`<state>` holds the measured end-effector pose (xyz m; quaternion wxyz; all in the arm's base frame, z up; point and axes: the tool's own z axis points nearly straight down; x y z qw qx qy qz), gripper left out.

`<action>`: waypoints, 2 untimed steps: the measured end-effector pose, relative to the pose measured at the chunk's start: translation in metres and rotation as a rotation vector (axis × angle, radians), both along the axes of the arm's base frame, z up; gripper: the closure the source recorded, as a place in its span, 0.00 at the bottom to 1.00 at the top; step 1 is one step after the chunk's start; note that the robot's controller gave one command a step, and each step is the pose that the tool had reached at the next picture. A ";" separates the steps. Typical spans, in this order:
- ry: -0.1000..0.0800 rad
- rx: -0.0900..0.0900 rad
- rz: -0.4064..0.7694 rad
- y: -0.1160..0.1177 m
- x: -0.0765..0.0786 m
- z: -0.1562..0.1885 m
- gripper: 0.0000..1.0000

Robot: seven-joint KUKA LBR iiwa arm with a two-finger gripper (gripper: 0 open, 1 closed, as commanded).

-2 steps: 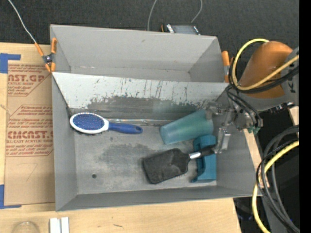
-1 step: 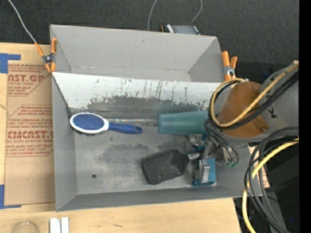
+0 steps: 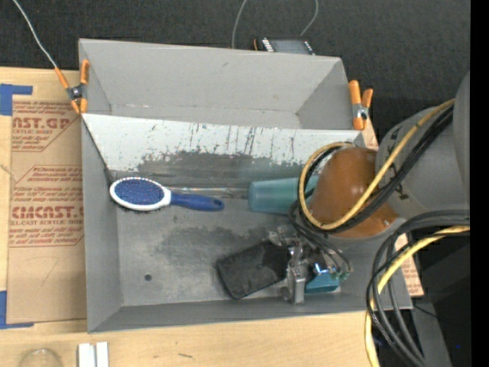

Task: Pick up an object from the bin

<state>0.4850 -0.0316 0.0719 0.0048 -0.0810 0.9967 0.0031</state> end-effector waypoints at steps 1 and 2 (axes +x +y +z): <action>0.015 -0.001 -0.001 -0.001 -0.004 -0.002 1.00; 0.014 0.000 0.032 0.012 -0.001 -0.002 1.00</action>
Offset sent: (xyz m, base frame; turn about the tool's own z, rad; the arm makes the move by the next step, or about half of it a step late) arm 0.0000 0.0000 0.0000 0.0000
